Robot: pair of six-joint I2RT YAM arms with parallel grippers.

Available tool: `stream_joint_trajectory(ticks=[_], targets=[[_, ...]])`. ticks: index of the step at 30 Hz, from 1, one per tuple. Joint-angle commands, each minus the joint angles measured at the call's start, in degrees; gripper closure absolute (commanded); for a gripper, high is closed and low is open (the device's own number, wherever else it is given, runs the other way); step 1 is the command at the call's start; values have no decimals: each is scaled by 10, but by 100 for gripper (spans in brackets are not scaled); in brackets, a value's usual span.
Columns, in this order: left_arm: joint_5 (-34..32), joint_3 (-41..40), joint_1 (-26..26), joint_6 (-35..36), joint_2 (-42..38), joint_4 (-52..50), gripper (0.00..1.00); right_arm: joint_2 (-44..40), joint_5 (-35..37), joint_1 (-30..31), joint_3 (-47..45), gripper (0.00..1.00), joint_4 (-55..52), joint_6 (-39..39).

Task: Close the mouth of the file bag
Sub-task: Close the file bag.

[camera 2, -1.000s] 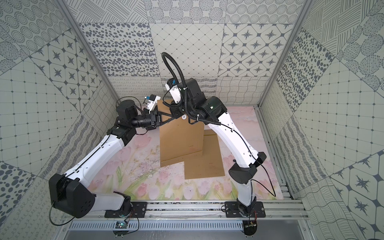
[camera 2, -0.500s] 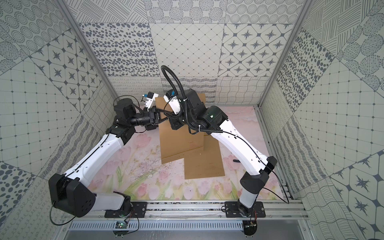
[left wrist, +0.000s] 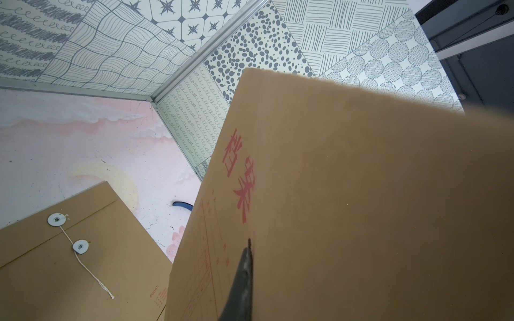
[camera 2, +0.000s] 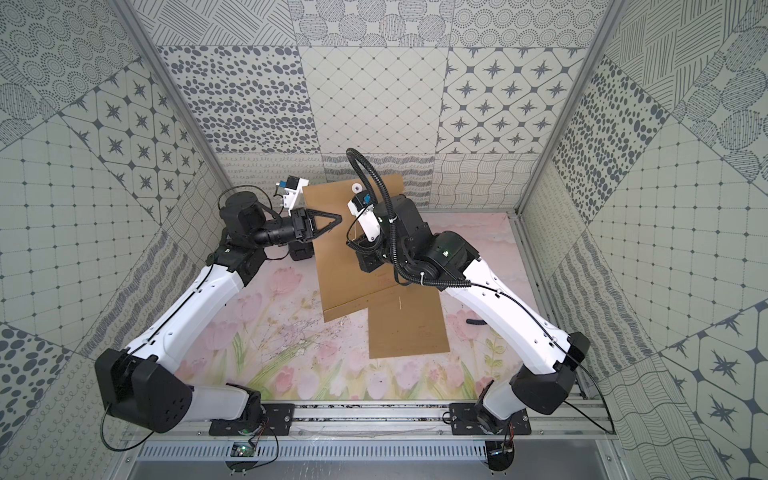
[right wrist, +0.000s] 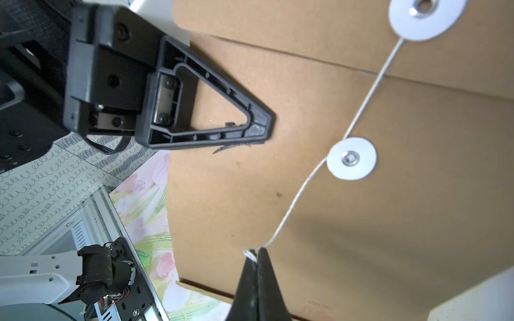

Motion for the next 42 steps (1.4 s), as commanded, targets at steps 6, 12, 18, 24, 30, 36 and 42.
stream_joint_trajectory(ticks=[6,12,18,24,30,36,42], targets=[[-10,23,4,1,-5,40,100,-16,-40,-24,-55,100,77,33],[-6,24,9,5,-15,31,100,-30,-85,-73,-96,100,100,59],[2,28,9,7,-19,25,100,-30,-102,-112,-107,100,101,65],[15,28,10,8,-28,18,100,-6,-123,-165,-84,100,86,66],[23,30,10,36,-35,-24,100,32,-84,-179,-9,100,46,42],[20,28,9,59,-40,-59,100,56,-66,-179,49,100,15,31],[12,28,9,71,-36,-77,100,59,-60,-173,98,100,-13,18]])
